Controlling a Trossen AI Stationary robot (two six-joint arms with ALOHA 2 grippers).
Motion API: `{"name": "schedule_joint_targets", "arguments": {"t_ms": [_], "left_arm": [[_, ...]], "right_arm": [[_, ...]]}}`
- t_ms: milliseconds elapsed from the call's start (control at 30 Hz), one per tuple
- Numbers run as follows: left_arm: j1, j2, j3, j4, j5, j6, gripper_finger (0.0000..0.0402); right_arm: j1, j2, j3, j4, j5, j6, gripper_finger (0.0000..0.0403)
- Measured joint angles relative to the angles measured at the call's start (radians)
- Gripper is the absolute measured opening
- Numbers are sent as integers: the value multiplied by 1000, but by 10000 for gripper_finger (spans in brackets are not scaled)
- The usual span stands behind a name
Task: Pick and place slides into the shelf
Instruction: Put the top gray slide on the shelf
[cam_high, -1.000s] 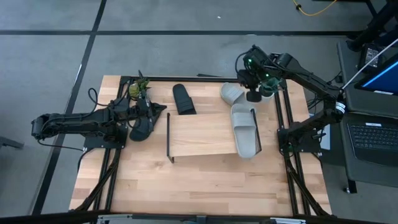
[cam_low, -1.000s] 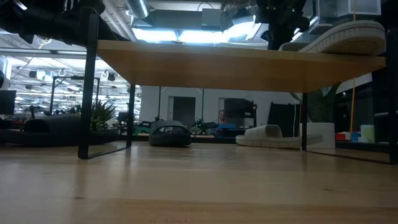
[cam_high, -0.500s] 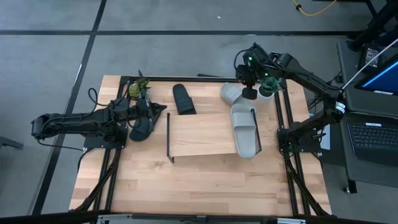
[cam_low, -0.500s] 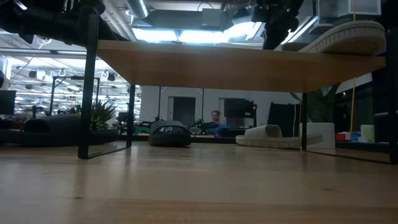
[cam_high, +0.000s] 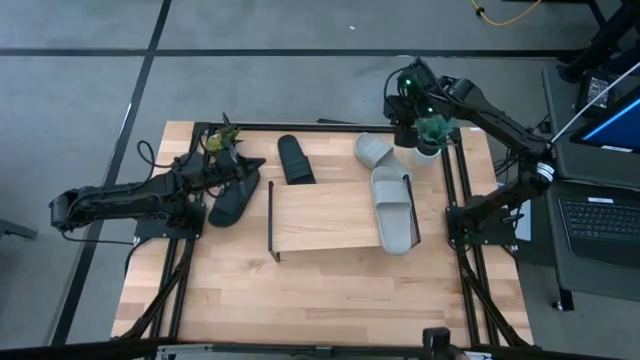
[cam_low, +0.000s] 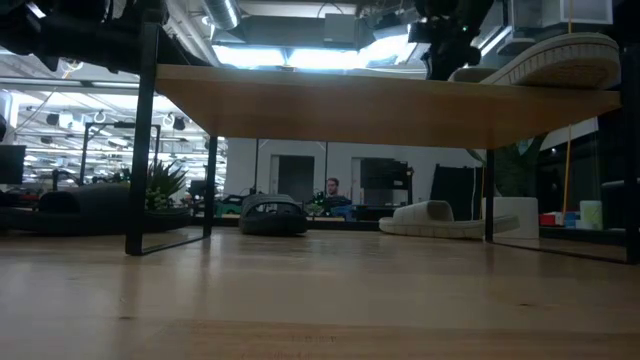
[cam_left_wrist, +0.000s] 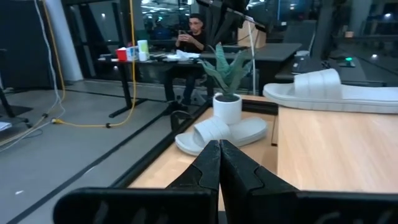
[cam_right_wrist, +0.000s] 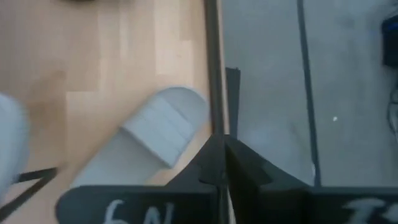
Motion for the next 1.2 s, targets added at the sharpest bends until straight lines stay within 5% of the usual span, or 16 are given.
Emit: {"name": "schedule_joint_targets", "arguments": {"t_ms": [167,433,733,1200], "left_arm": [[17,0,0,0,0,0,0],[20,0,0,0,0,-26,0],[20,0,0,0,0,-26,0],[20,0,0,0,0,-25,0]], "right_arm": [[-70,73,0,31,-140,-20,6],[-115,103,-1,-23,-140,-158,4],[-107,103,-1,-130,-157,-109,30],[-96,174,-8,-147,-155,-189,151]]}}
